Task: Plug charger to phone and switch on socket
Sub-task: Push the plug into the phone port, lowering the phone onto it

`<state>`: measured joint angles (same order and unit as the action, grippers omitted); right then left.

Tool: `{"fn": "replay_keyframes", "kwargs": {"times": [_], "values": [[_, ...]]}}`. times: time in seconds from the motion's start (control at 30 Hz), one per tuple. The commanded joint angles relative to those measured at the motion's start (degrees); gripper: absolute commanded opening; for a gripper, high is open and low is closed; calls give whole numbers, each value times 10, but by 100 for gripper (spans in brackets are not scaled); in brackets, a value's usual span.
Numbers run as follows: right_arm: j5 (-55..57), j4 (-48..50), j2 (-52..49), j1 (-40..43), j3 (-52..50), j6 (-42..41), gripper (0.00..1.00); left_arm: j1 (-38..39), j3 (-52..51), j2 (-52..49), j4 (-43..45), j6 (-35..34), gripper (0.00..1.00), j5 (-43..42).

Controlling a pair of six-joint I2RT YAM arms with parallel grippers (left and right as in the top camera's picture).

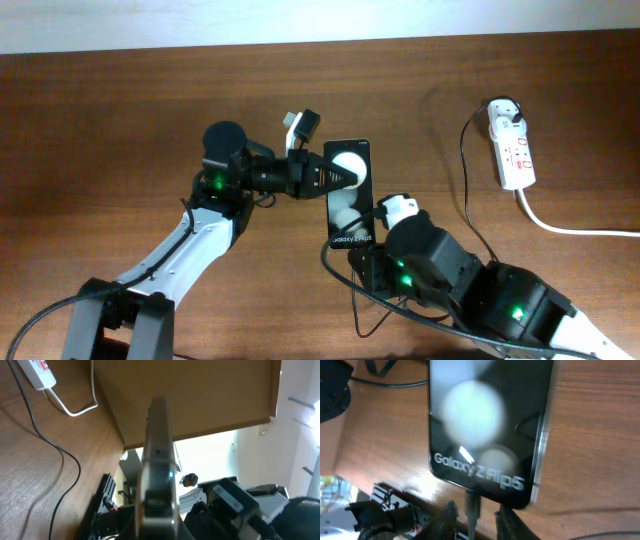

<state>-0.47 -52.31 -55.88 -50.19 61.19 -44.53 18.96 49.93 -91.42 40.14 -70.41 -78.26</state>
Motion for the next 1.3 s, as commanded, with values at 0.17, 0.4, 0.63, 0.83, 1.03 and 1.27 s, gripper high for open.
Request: {"fn": "replay_keyframes", "kwargs": {"times": [0.17,0.4,0.63,0.83,1.03,1.27], "values": [[105,-120,90,8,12,8,89,13,-4,5,1,161,1,-74],[104,-150,58,7,12,7,99,13,-4,4,-166,347,2,54],[104,-150,-71,7,12,7,99,13,-4,4,-438,388,0,362],[43,-151,-144,8,18,8,99,13,18,4,-460,389,0,362],[20,-272,-143,8,124,8,99,15,264,-90,-695,438,0,446],[28,-328,-143,8,146,8,99,34,332,-332,-717,451,0,324]]}}
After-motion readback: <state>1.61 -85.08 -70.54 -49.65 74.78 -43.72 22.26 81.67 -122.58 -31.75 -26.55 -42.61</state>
